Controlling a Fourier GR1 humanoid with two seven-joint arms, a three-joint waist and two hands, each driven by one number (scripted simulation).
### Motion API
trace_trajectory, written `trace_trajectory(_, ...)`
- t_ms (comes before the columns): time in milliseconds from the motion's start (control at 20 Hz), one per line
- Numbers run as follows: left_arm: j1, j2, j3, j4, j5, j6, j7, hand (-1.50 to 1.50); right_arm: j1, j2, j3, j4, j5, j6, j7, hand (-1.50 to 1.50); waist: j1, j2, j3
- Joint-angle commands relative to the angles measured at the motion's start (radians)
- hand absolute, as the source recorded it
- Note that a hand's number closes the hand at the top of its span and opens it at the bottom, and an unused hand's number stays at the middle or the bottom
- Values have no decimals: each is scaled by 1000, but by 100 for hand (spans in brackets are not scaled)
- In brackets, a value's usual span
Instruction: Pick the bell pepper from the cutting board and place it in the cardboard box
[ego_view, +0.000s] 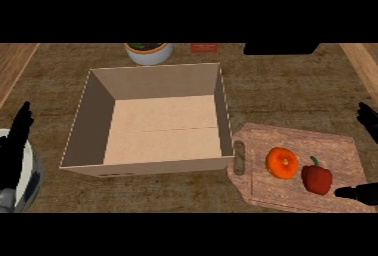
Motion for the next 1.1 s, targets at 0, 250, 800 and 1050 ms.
trace_trajectory(0, -3, -17, -12, 93, -16, -14, -25, 0, 160, 48, 31, 148, 182, -67, -276, -150, -16, 5, 5)
trace_trajectory(250, -69, 5, -1, 80, -29, -32, 46, 0, 166, 118, -90, 322, -33, 118, -618, -150, 5, -1, 5)
trace_trajectory(800, -75, -17, 13, 131, -47, -61, -7, 0, 112, -159, -24, 349, 363, 20, -545, -150, 19, -2, 0)
trace_trajectory(1050, -119, -35, 0, 151, -74, -57, 21, 0, -9, -235, 57, 304, 451, 137, -329, -150, 26, 0, 0)
